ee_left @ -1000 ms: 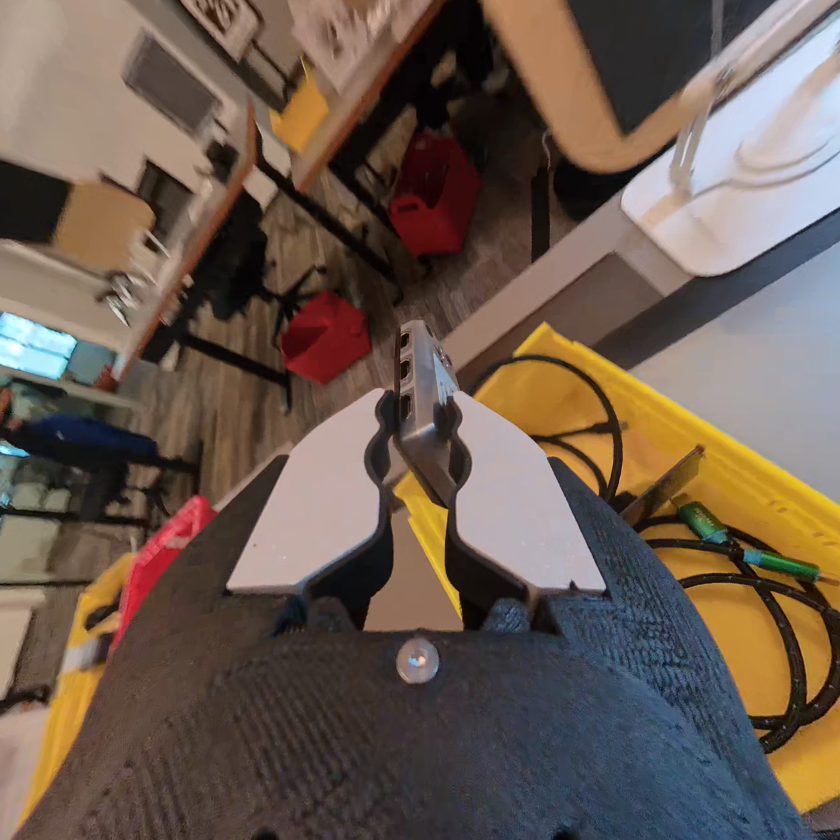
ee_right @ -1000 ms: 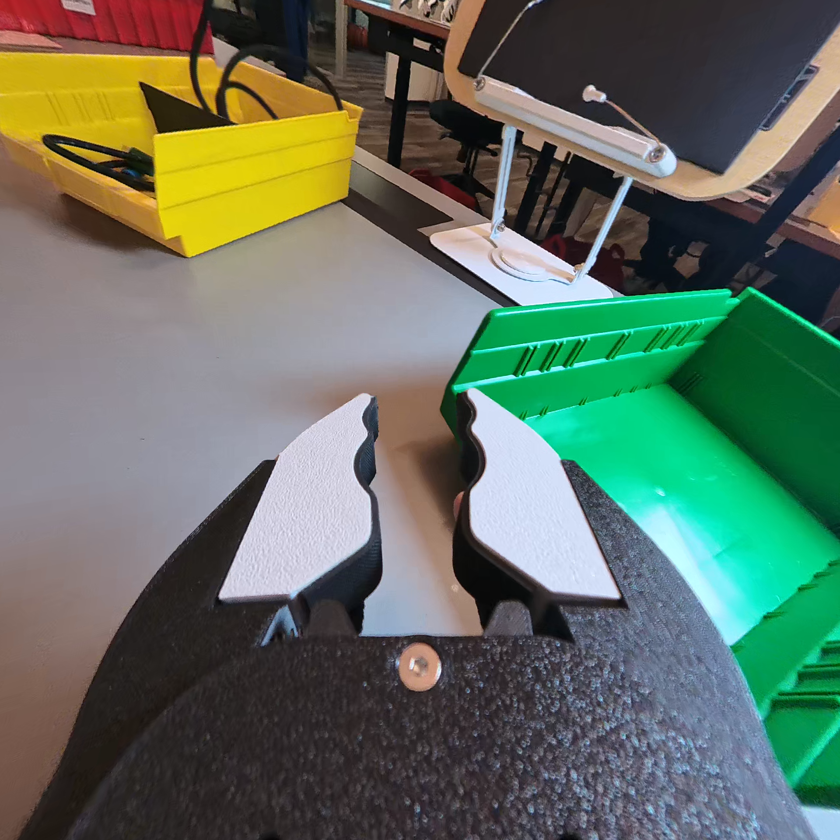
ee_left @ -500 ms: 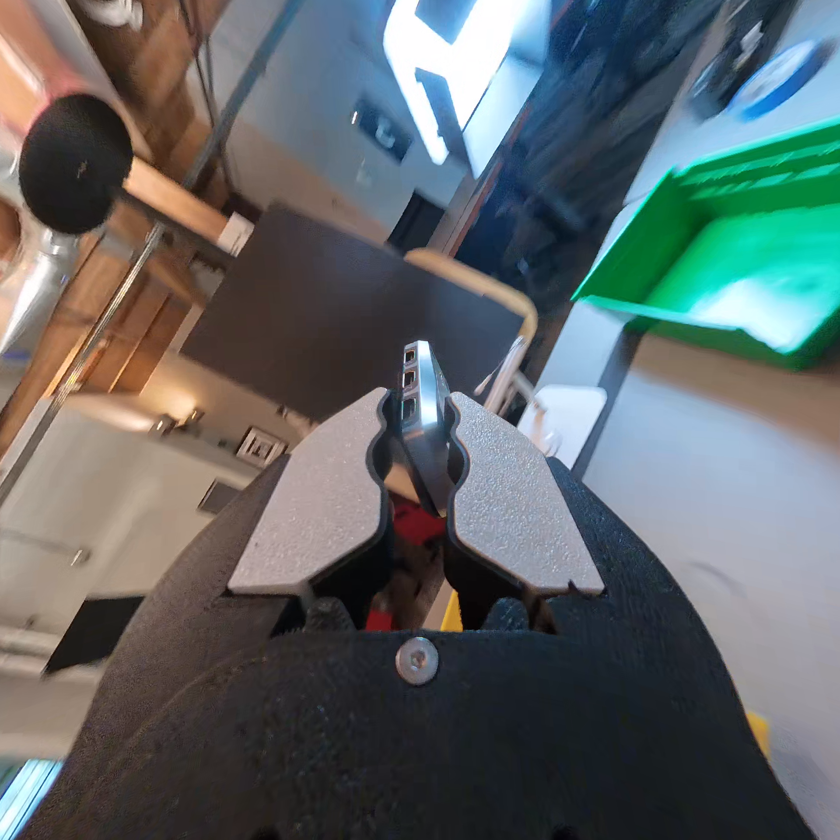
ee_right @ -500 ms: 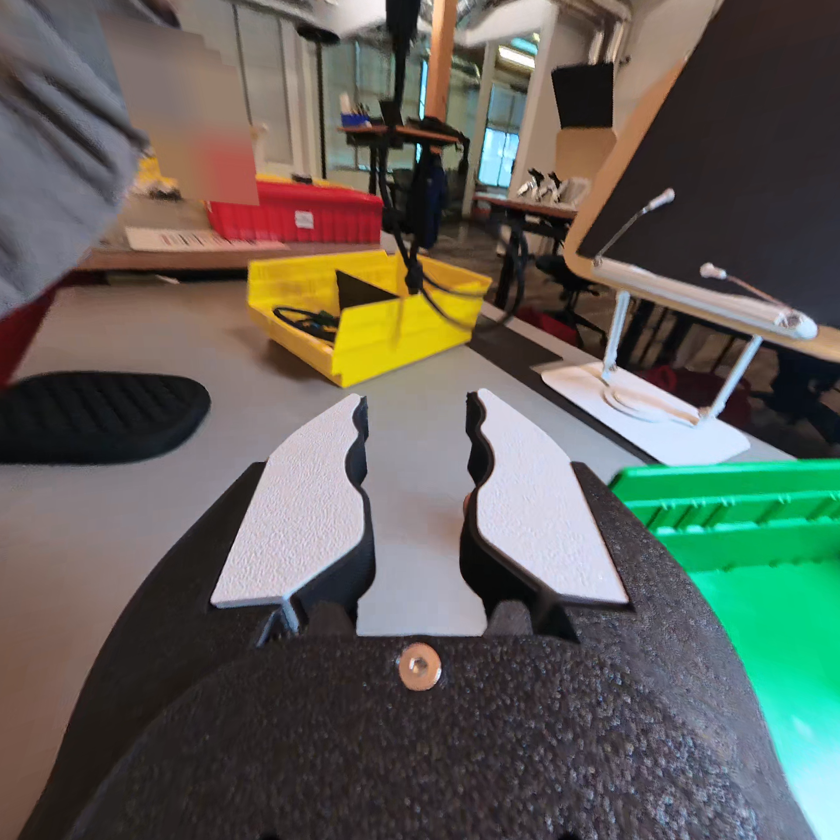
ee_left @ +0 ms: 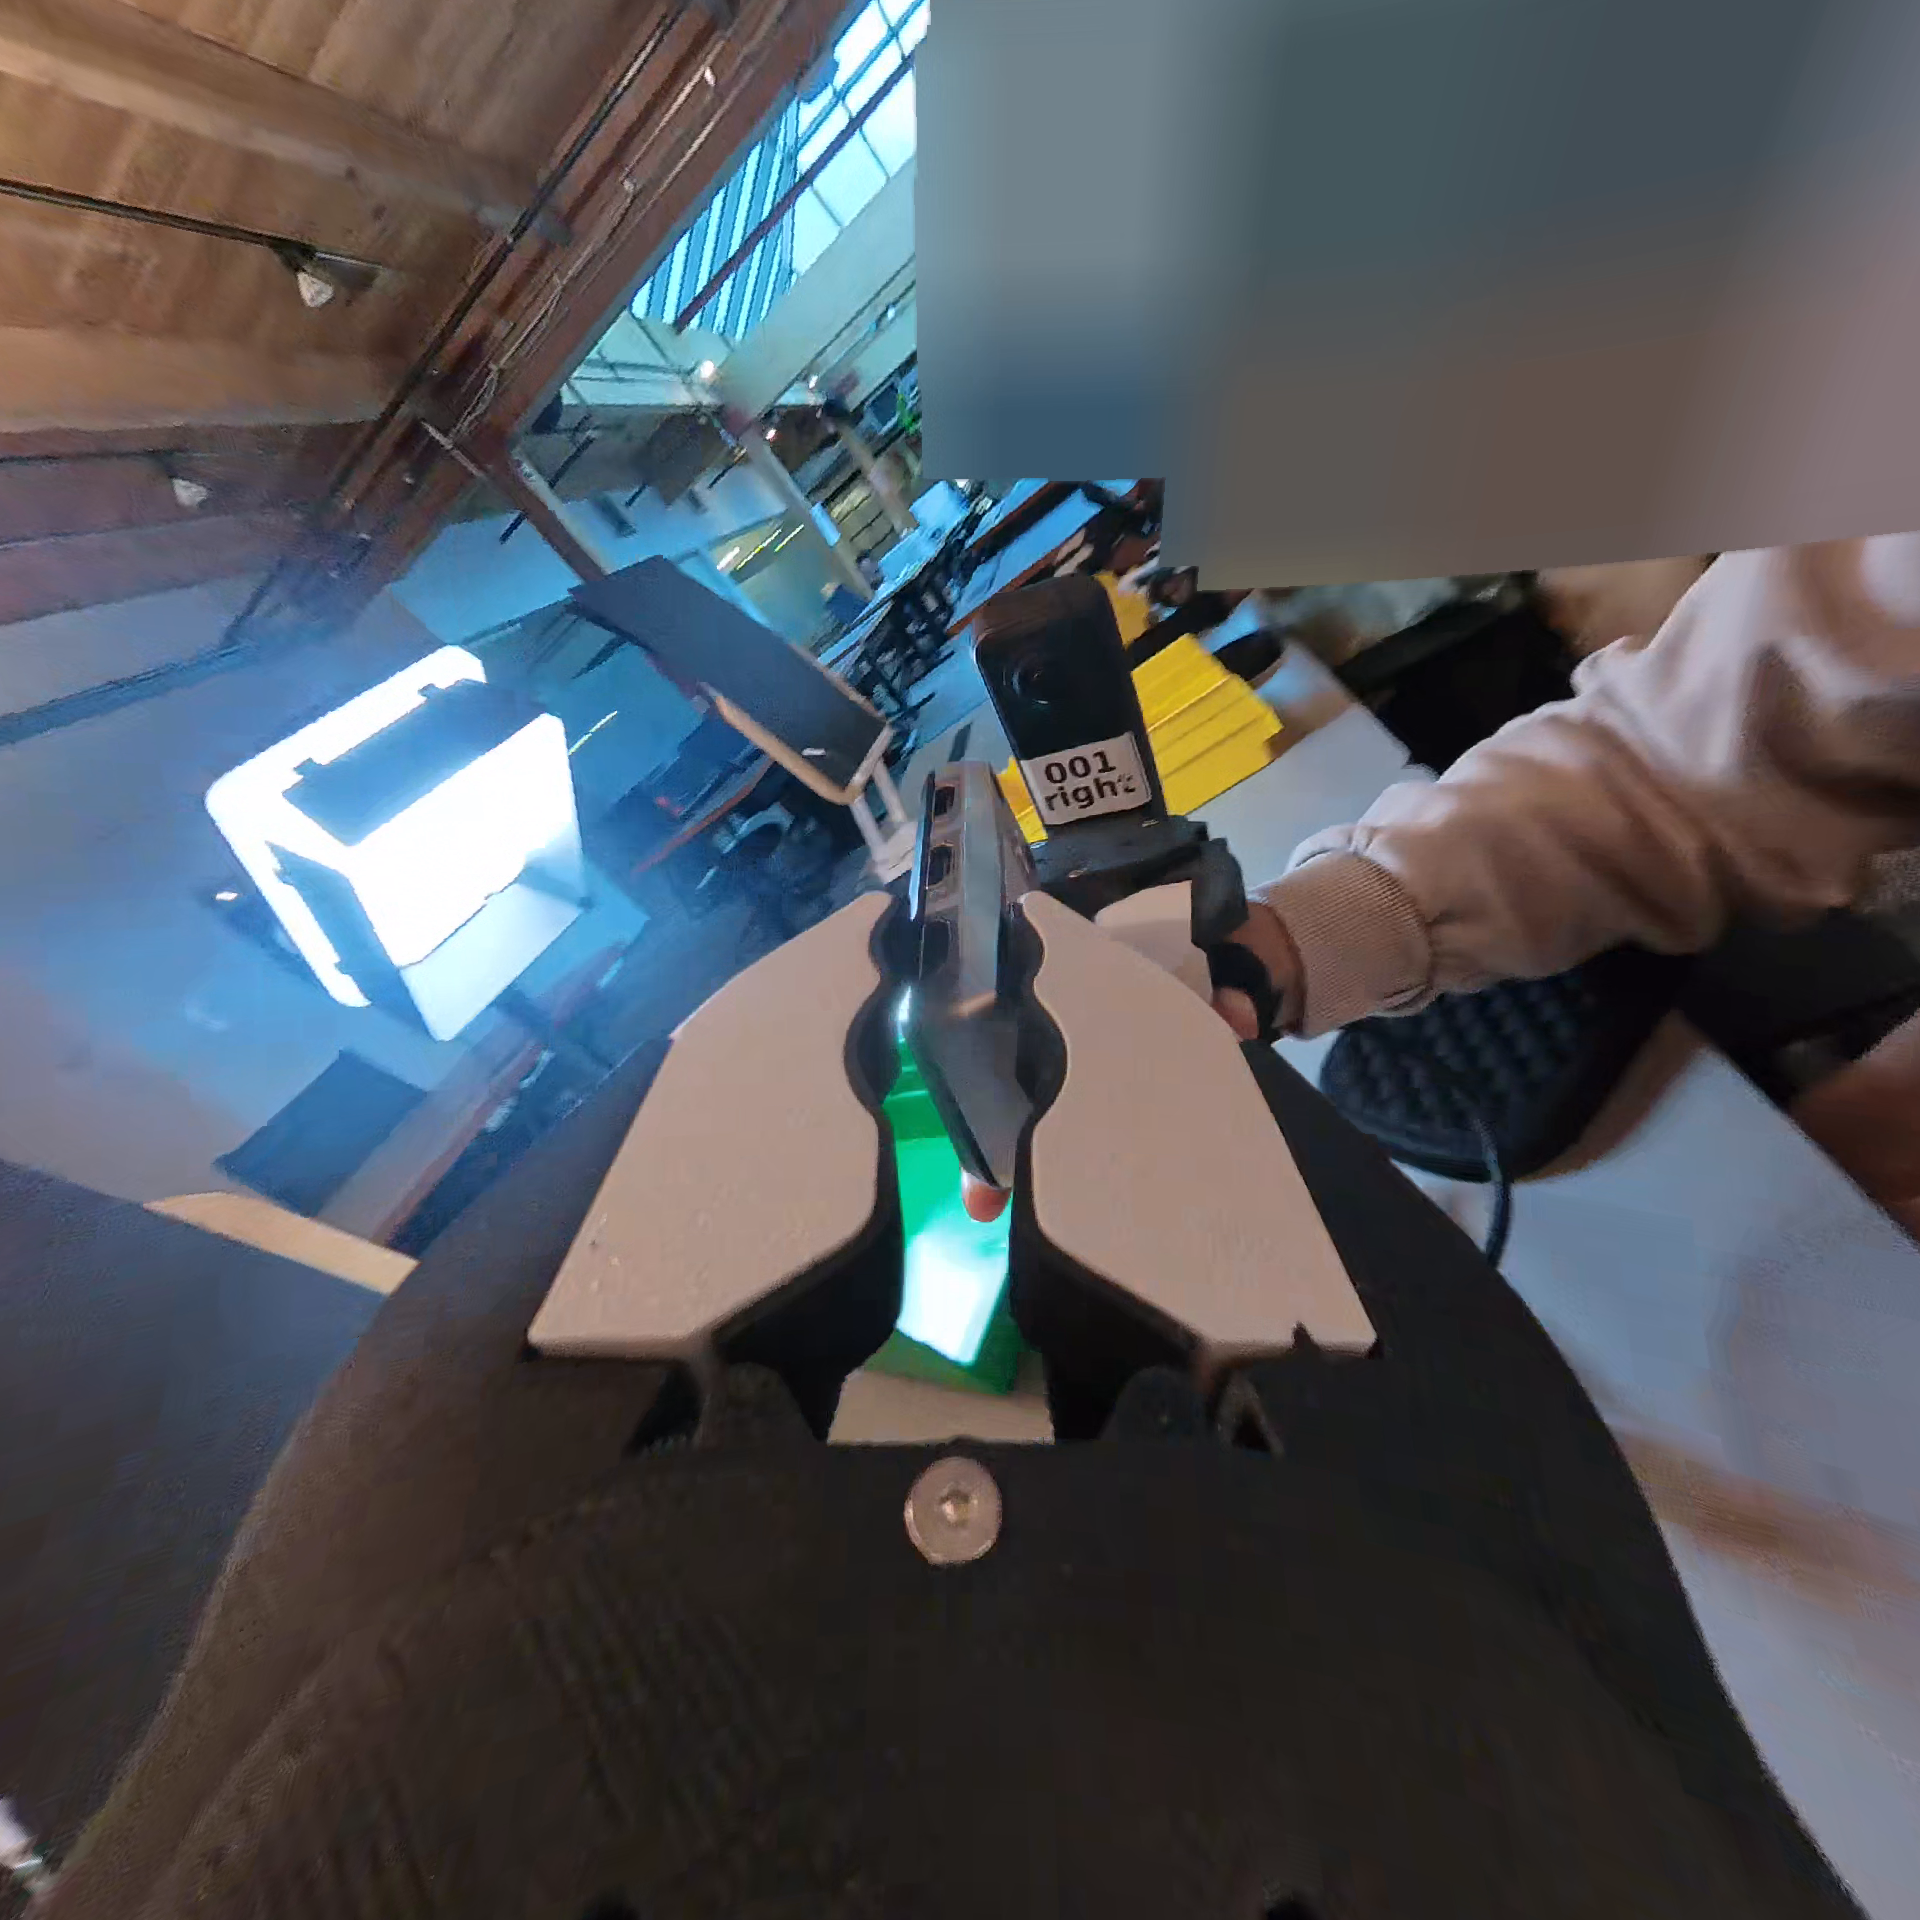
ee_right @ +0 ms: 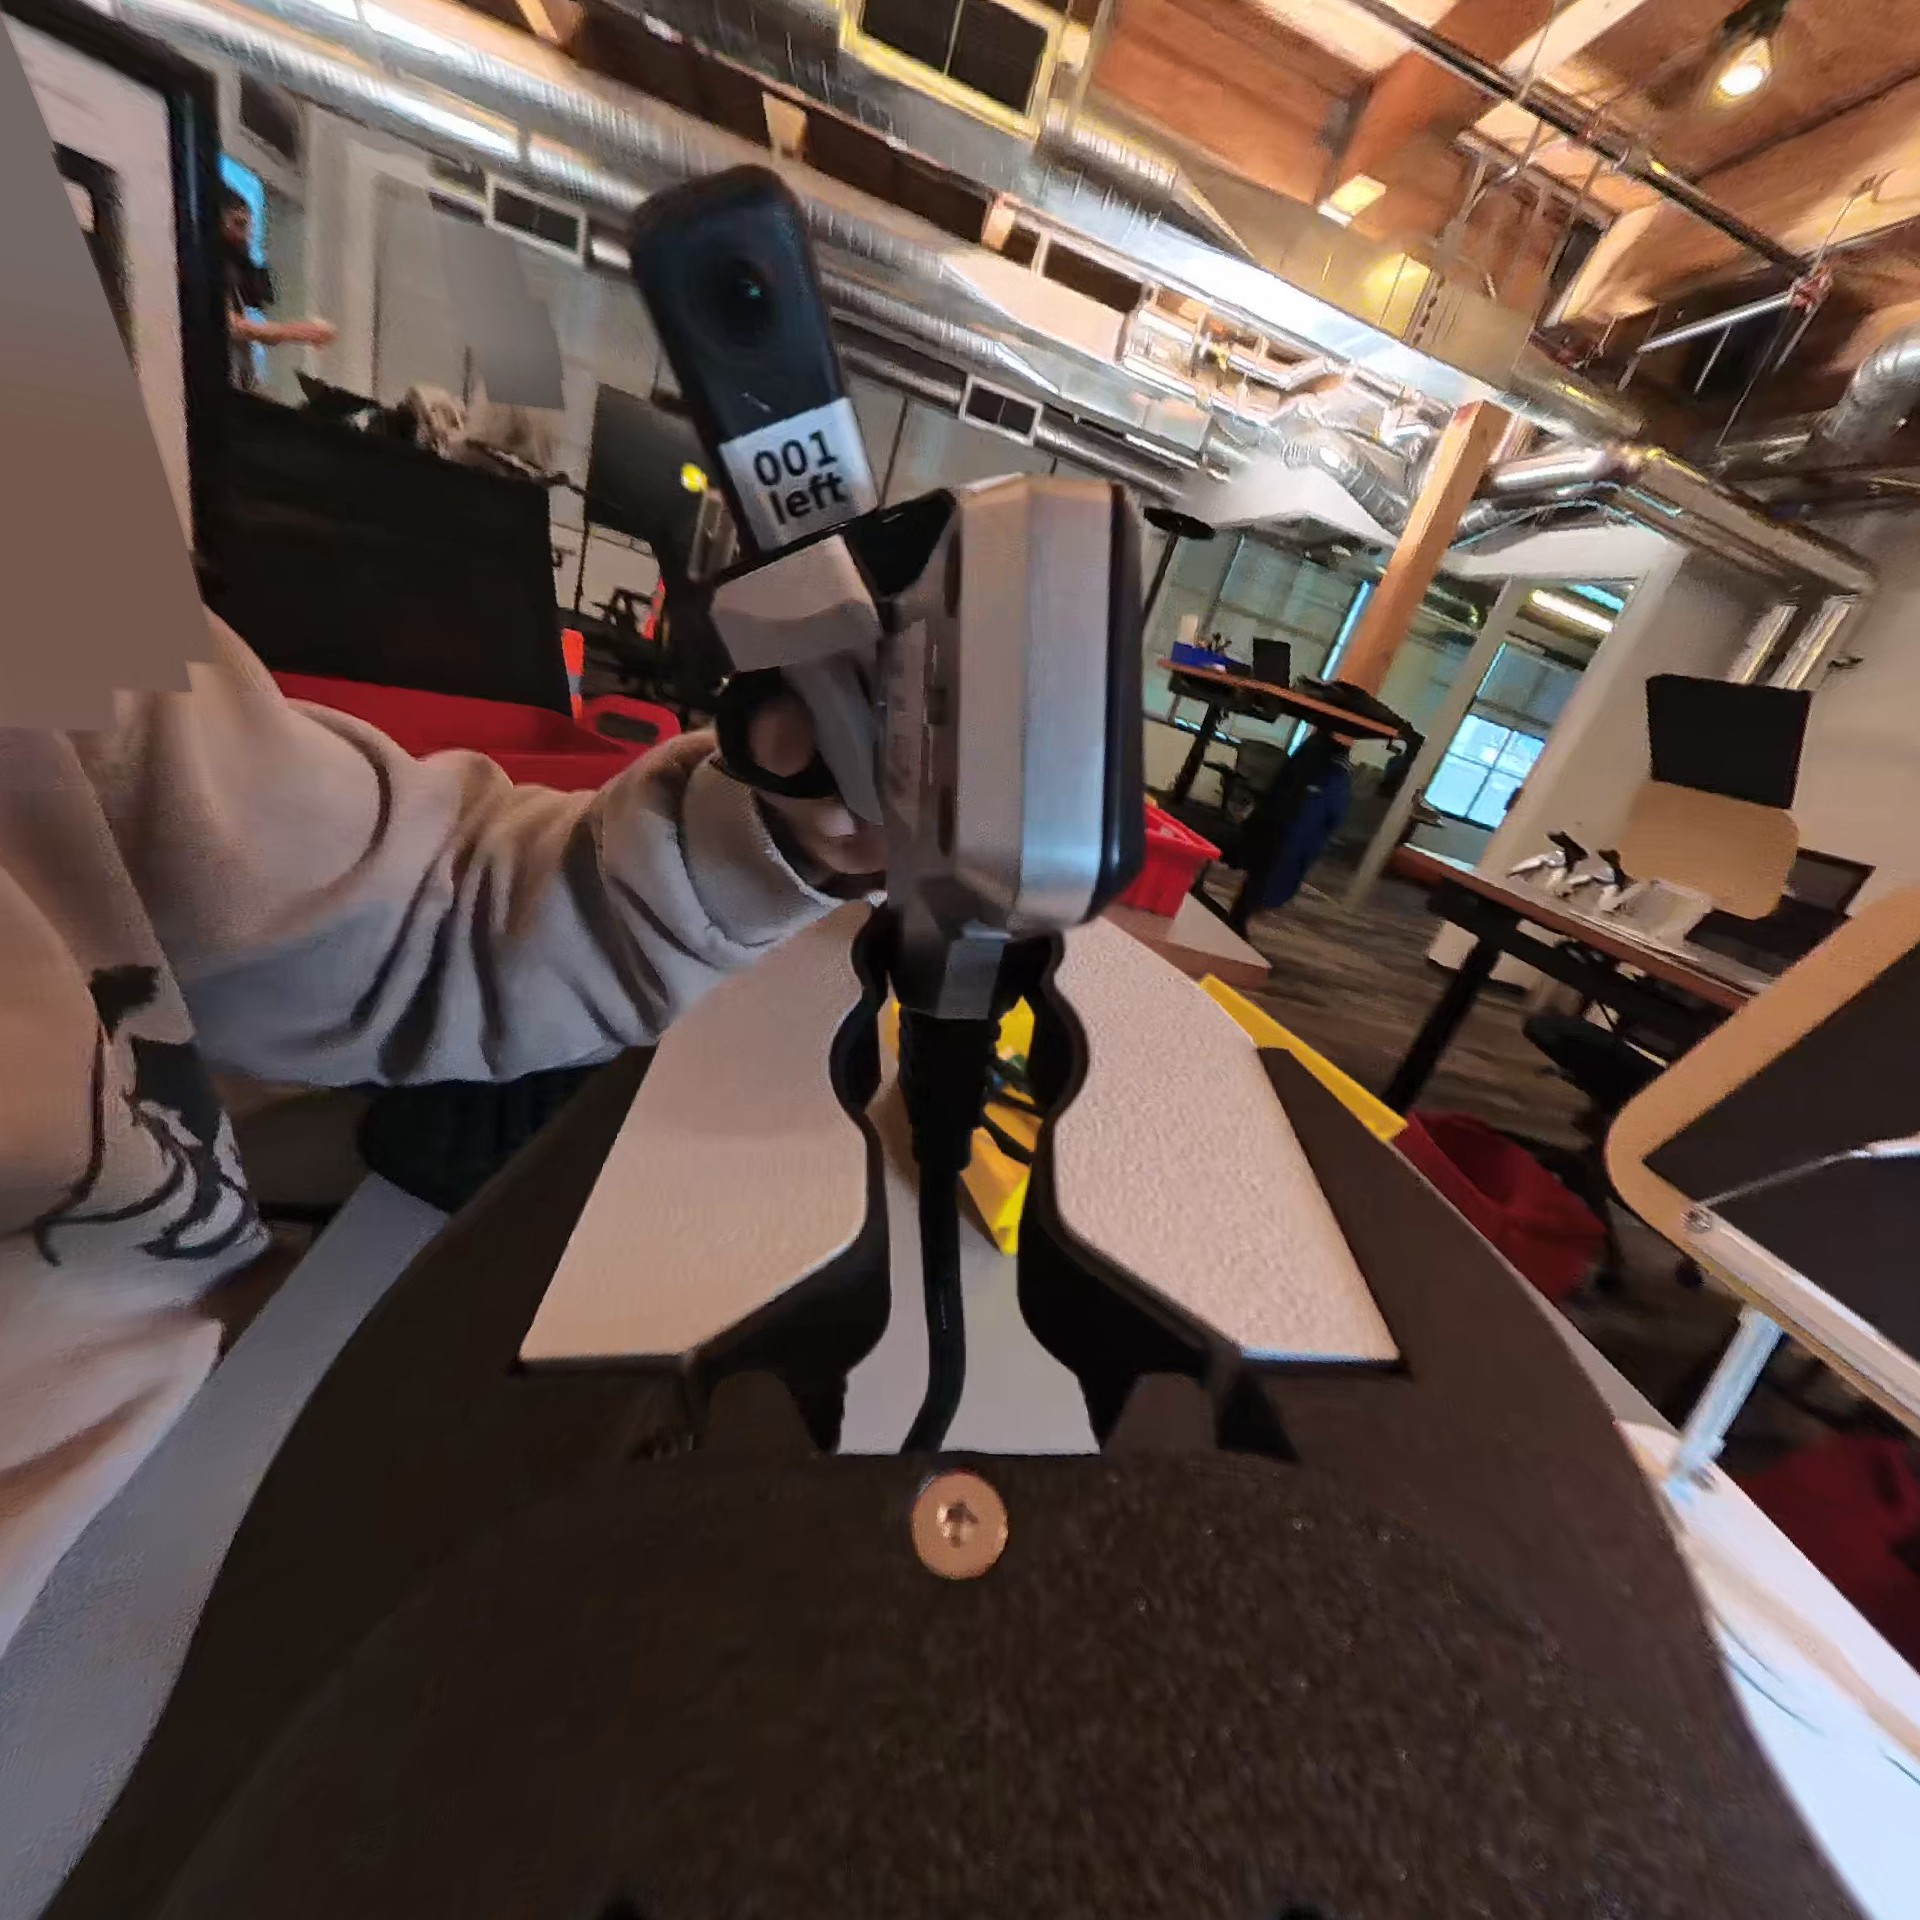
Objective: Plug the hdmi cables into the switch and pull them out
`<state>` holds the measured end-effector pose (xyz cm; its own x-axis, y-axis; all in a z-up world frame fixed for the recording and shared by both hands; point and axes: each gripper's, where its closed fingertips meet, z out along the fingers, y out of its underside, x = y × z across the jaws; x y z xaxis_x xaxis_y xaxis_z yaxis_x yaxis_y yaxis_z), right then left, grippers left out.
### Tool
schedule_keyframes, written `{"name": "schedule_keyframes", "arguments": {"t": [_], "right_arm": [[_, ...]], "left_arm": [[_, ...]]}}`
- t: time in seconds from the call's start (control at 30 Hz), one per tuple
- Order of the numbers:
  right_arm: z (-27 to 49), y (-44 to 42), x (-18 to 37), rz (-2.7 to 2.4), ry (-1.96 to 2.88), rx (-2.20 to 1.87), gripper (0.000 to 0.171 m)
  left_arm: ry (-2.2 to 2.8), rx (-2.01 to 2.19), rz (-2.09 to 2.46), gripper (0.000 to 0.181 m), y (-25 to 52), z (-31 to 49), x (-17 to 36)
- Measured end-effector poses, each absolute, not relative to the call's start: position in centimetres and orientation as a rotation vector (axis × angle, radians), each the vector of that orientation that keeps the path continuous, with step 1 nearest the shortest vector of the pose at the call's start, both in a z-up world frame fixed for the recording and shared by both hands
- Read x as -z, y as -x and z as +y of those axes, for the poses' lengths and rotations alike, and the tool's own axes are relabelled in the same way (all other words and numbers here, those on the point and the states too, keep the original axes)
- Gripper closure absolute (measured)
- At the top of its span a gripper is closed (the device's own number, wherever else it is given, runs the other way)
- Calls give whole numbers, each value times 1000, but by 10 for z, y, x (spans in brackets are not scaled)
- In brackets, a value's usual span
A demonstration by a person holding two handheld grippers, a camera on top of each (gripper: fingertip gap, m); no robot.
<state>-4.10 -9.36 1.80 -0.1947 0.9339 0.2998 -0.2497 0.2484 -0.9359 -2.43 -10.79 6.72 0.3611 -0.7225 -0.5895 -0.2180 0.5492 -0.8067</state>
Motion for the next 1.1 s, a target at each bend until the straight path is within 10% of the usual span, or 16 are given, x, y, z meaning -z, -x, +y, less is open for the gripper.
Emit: {"name": "schedule_keyframes", "arguments": {"t": [0.67, 1.1], "right_arm": [[26, -15, 73, -1356, 1023, -267, 149], [26, -19, 92, -1385, 1038, -234, 148]], "left_arm": [[1789, -37, 659, 146, 307, -14, 16], [2639, -396, 906, 149, 413, -28, 188]]}}
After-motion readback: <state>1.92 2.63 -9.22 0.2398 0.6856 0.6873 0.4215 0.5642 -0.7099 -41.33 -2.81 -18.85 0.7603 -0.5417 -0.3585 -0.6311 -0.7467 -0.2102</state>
